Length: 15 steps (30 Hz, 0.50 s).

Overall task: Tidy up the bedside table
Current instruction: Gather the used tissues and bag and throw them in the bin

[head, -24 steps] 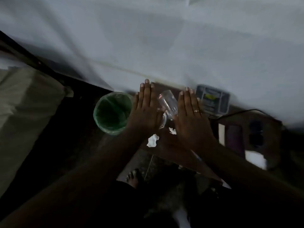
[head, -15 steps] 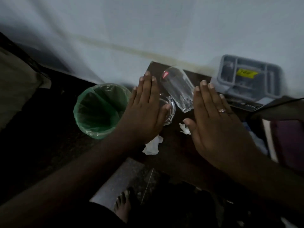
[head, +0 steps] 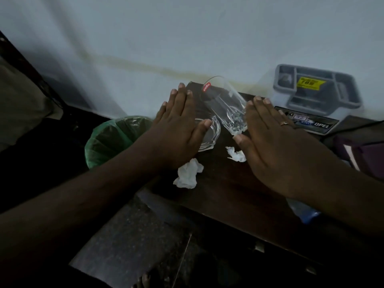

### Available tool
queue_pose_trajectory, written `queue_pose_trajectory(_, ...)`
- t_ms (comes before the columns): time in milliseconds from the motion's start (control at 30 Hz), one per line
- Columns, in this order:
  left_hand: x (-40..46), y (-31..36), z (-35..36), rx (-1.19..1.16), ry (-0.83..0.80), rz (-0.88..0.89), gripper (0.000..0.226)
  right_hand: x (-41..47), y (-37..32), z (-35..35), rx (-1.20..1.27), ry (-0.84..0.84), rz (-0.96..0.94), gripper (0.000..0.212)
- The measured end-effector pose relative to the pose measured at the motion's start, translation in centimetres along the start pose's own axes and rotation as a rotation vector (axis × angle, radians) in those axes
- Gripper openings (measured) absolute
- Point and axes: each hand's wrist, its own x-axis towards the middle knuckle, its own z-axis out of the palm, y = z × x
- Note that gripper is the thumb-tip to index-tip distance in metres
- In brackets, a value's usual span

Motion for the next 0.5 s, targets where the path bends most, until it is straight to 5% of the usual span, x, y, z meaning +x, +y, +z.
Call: queue_pose_trajectory(500, -1.7, 2.0, 0.8, 0.109, -0.05, 0.041, 0.075, -1.7, -0.6, 0.0, -0.031, 0.025, 0.041, 0.065)
